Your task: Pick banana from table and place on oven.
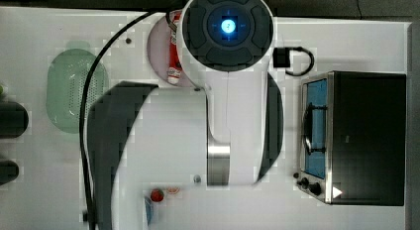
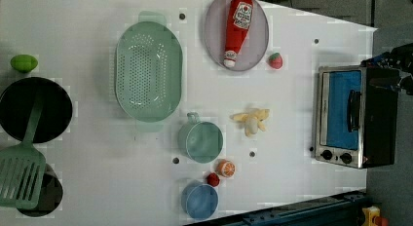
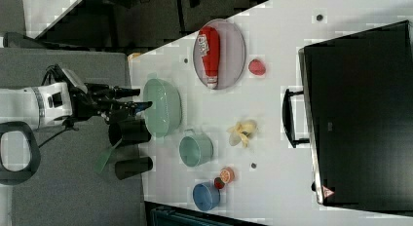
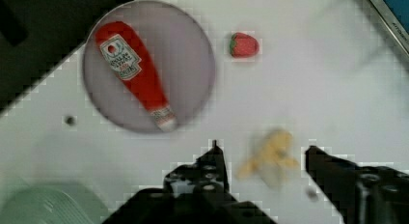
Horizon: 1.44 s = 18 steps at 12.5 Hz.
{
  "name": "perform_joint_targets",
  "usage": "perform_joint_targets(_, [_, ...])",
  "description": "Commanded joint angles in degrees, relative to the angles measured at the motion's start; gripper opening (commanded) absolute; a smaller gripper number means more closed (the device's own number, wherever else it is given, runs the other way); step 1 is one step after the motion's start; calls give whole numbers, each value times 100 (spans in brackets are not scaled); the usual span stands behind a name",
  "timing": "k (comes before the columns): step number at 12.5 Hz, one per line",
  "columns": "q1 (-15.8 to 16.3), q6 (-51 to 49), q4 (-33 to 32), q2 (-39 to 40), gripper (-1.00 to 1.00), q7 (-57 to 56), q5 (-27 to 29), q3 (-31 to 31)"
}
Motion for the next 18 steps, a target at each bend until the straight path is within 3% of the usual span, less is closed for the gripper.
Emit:
perform_joint_targets(1, [-259, -1551, -1671, -3134, 58, 387, -215, -301])
perform_joint_targets(3, [-259, -1552, -1676, -3133, 100, 387, -214, -299])
perform_joint_targets(9, [-229, -1123, -2079, -2731, 100, 387, -214, -110])
perform_joint_targets(18, [-225, 1730, -3150, -893, 100, 387, -214, 97])
